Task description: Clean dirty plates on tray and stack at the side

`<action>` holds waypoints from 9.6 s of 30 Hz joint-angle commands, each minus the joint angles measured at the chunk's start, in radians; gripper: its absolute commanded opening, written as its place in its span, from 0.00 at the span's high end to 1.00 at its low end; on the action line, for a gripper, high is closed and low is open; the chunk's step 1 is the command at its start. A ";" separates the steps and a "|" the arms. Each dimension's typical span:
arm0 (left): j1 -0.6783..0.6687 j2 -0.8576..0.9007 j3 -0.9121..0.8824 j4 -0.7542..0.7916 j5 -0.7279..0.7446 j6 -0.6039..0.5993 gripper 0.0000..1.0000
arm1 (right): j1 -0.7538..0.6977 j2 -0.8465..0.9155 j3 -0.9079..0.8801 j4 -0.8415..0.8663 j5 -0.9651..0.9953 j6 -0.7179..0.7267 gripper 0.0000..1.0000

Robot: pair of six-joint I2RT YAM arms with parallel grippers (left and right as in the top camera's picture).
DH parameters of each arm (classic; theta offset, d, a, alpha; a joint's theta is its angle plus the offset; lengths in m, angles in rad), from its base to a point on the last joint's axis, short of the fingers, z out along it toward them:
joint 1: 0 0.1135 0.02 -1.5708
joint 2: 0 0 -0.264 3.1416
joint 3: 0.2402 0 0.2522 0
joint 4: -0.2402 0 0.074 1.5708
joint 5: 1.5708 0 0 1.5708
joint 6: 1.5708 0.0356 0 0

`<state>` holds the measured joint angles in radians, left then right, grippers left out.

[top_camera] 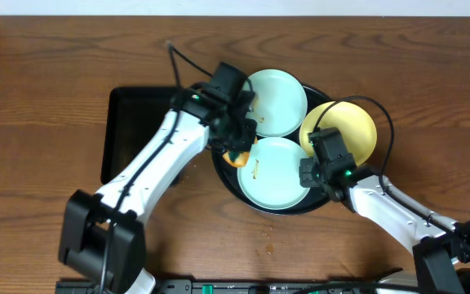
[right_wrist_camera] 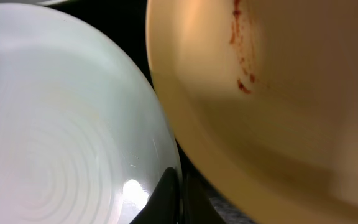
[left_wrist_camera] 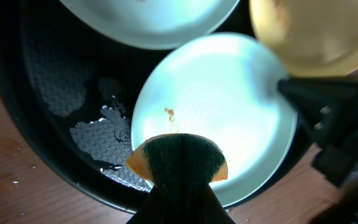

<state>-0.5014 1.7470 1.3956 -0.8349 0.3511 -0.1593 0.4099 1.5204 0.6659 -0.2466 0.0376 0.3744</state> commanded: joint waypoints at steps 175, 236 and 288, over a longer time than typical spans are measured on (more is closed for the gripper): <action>0.525 -0.036 -0.537 0.665 -0.352 0.061 0.14 | 0.448 0.065 0.669 -0.722 0.816 -0.137 0.99; 0.525 -0.034 -0.556 0.671 -0.299 0.054 0.66 | -0.572 0.191 0.539 -0.732 -0.247 -0.289 0.49; 0.525 -0.034 -0.556 0.673 -0.299 0.054 0.49 | -0.359 0.189 0.341 -0.473 -0.149 -0.211 0.75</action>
<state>0.0189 1.7145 0.8494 -0.1566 0.0498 -0.1059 0.0490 1.7077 1.0111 -0.7437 -0.1326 0.2173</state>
